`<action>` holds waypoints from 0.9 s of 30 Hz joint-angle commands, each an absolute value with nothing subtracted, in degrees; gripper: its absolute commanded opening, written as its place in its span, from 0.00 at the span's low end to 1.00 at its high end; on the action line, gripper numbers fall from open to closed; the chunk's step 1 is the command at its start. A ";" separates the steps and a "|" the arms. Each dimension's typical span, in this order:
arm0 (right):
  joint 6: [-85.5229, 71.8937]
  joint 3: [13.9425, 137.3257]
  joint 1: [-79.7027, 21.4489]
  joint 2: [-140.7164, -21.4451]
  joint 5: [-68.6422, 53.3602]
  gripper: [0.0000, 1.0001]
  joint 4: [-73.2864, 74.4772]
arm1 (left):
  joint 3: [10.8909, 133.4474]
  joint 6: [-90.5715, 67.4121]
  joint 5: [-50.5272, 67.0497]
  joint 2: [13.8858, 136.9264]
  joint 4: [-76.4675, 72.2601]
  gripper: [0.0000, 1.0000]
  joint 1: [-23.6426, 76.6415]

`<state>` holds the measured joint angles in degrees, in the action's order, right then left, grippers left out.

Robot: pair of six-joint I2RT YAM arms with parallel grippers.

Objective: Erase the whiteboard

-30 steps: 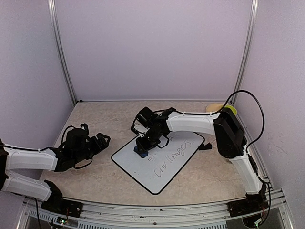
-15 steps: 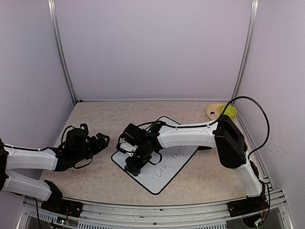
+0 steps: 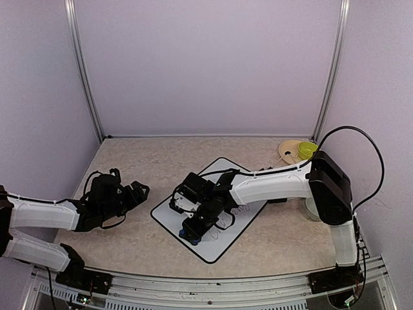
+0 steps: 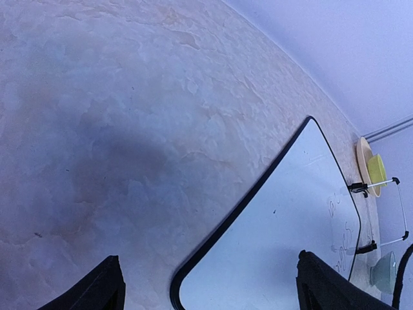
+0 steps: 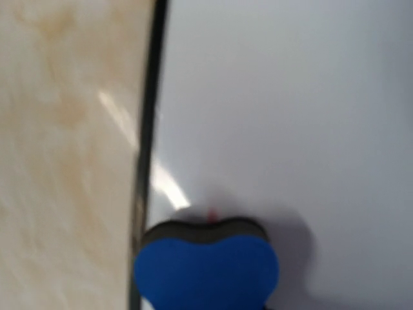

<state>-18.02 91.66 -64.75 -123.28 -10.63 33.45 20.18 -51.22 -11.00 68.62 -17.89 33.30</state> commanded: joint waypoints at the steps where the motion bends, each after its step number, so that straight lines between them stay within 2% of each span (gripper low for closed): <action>1: -18.94 87.08 -64.71 -120.22 -6.47 0.31 39.54 | 21.72 -50.80 -11.20 68.01 -17.76 0.90 32.88; 7: -18.21 86.47 -64.69 -117.87 -5.44 0.31 41.37 | 21.80 -50.80 -10.92 68.41 -18.12 0.89 32.85; 13: -17.33 91.76 -67.14 -121.83 -4.71 0.30 43.59 | 21.97 -51.01 -10.39 69.12 -18.78 0.89 32.87; 19: -18.48 107.37 -69.79 -131.40 10.68 0.30 54.31 | 21.96 -51.33 -10.37 69.68 -19.04 0.89 33.11; 27: -18.27 119.10 -70.61 -140.52 20.75 0.32 61.67 | 22.06 -51.41 -10.59 69.74 -18.81 0.90 33.26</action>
